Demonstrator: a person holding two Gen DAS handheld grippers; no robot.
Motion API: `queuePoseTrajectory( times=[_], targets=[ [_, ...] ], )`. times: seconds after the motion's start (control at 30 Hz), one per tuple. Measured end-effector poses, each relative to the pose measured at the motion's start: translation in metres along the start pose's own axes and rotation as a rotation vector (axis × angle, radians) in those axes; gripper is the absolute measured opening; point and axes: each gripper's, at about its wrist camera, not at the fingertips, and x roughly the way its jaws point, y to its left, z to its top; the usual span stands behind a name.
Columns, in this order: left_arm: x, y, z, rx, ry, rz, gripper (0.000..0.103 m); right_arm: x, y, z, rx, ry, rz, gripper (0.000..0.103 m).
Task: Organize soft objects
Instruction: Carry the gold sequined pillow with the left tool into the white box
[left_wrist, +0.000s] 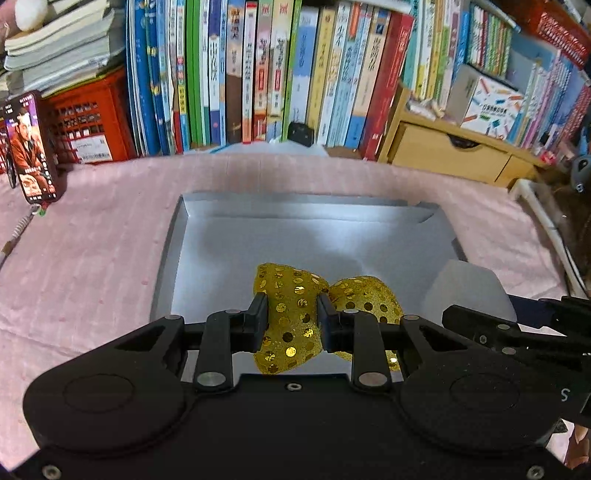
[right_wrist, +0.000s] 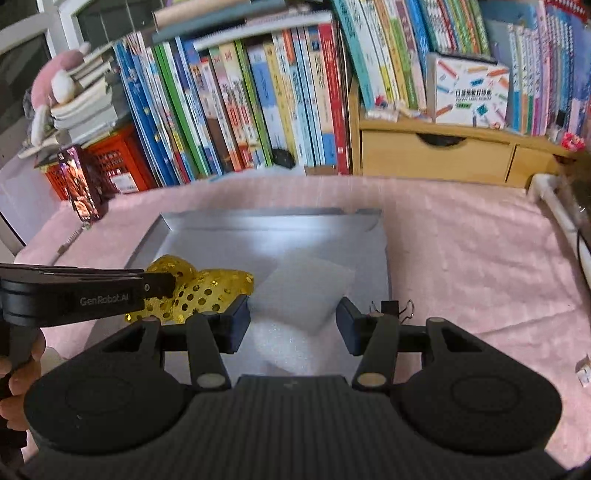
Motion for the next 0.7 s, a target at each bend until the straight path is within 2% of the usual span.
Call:
queuePoseTrajectory(
  times=[0.33, 0.7],
  targets=[
    [0.023, -0.004, -0.004, 0.003, 0.045, 0.008, 0.026, 0.024, -0.004, 0.002, -0.009, 0.091, -0.006, 0.056],
    [0.031, -0.008, -0.006, 0.006, 0.059, 0.007, 0.027, 0.03, -0.002, 0.002, -0.017, 0.117, -0.007, 0.056]
  ],
)
